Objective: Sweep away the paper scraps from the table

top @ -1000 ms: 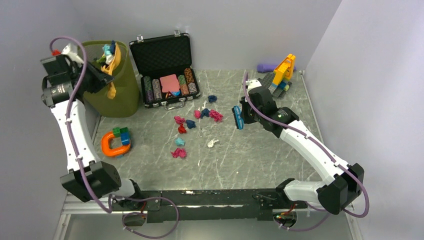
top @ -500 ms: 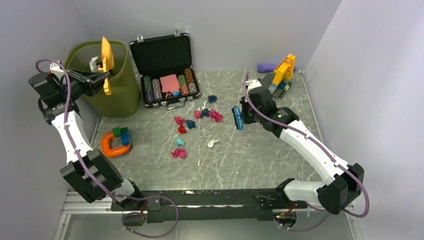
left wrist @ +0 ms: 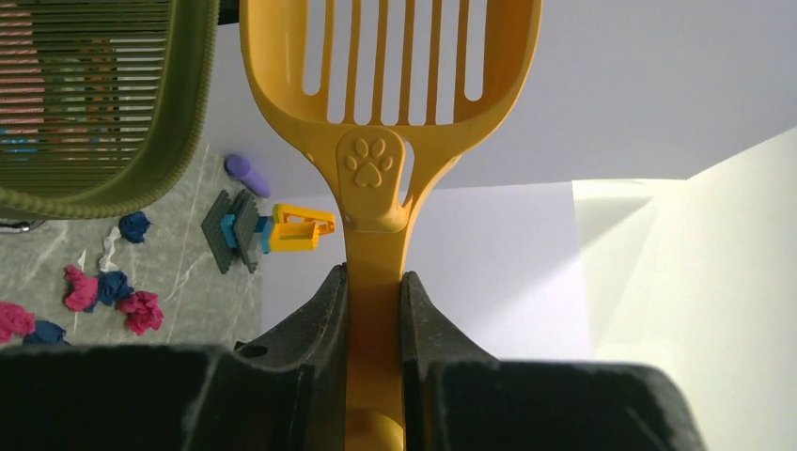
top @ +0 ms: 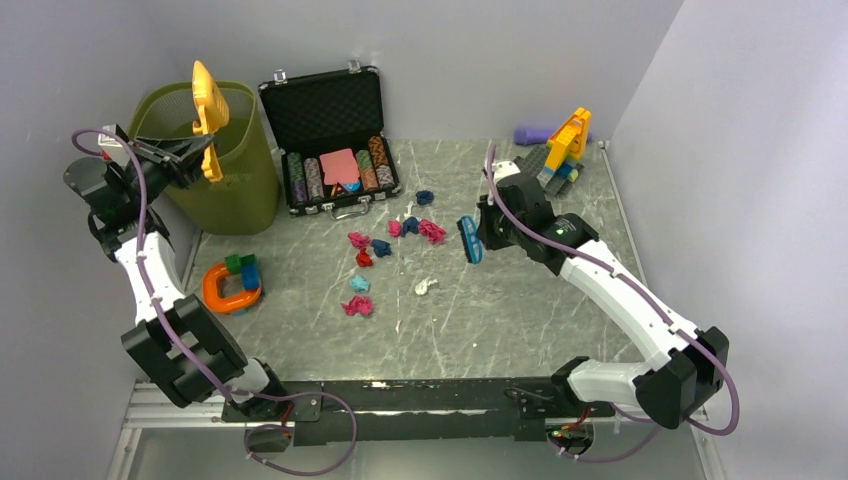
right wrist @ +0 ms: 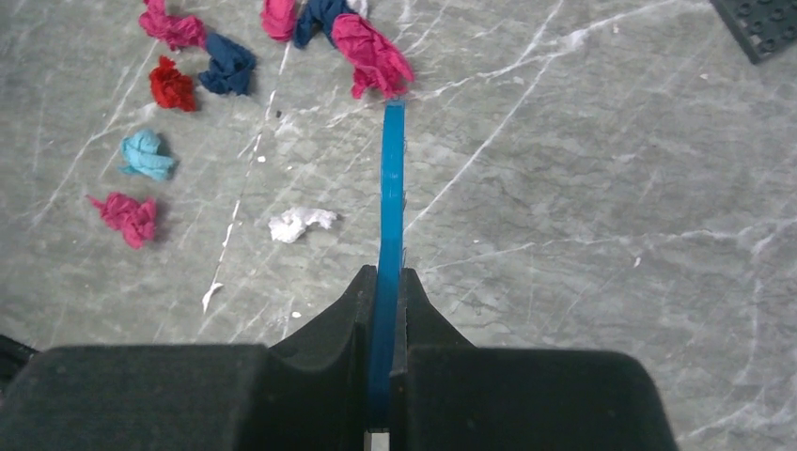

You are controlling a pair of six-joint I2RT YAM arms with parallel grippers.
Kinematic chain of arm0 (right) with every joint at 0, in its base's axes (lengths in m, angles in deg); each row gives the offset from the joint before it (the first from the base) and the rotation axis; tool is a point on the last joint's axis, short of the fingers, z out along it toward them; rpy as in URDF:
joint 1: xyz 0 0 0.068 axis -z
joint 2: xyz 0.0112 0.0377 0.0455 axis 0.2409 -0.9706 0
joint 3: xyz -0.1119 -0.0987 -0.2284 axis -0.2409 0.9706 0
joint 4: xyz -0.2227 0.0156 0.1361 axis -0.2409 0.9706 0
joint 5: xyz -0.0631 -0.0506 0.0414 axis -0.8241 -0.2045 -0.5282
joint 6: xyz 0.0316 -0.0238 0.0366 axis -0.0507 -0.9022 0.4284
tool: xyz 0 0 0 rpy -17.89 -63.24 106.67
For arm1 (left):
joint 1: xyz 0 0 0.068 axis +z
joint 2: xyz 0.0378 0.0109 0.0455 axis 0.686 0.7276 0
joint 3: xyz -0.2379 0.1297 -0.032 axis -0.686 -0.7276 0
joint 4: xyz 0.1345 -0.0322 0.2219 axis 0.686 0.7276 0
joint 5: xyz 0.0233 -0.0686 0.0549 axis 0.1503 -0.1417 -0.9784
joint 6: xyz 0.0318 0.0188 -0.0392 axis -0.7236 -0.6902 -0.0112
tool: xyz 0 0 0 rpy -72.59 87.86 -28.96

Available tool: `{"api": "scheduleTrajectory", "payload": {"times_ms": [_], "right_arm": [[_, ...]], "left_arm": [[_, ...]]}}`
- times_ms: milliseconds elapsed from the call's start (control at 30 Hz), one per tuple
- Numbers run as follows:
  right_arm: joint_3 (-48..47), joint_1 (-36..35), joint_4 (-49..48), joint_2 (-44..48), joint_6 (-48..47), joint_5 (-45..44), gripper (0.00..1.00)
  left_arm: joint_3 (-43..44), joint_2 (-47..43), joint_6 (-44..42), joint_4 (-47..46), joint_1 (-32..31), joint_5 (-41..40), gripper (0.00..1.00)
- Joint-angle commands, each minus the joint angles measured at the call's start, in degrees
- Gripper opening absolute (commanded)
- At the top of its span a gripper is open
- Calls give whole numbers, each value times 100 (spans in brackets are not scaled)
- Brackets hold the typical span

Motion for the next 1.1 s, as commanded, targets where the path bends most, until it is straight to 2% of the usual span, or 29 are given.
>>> {"api": "scheduleTrajectory", "payload": {"times_ms": [0,100,167,233,300,367,433,567,700,833,1067], "right_arm": [[-322,-89,-183,-42,77,643,0],[-465,-305,-308,-183,112,1230,0],[-592,-609,-408,-330,192,1343,0],[-769,-1035,-529,-539,400,1185,0],[-963,-1572,-680,-810,636,1072,0],[-1153,-1910,-859,-1199,1098,1008,0],[-1343,-2116,-1018,-1555,1538,1058,0],[-1705,-2397,-1393,-2268,2054,1633,0],[-1964,-2452,-1555,-3009,2464,1876,0],[-2364,-2437,-1319,-3685,2686,1572,0],[-3442,-2062,176,-4656,2945,834,0]], "left_arm": [[-115,-150,684,-1043,36,11,0],[-241,-133,1057,-1492,35,-24,0],[-143,-181,783,-1129,24,-46,0],[109,-314,117,-174,21,-131,0],[554,-464,-882,1297,-8,-368,0],[1330,-508,-2043,2892,-119,-727,0],[2006,-486,-3001,4075,-315,-1168,0],[2613,-687,-4269,5249,-796,-2106,0],[2613,-1112,-5034,5607,-1213,-2832,0],[2396,-1503,-5731,5901,-1889,-3636,0],[1632,-2072,-6413,6229,-2585,-4351,0]]}}
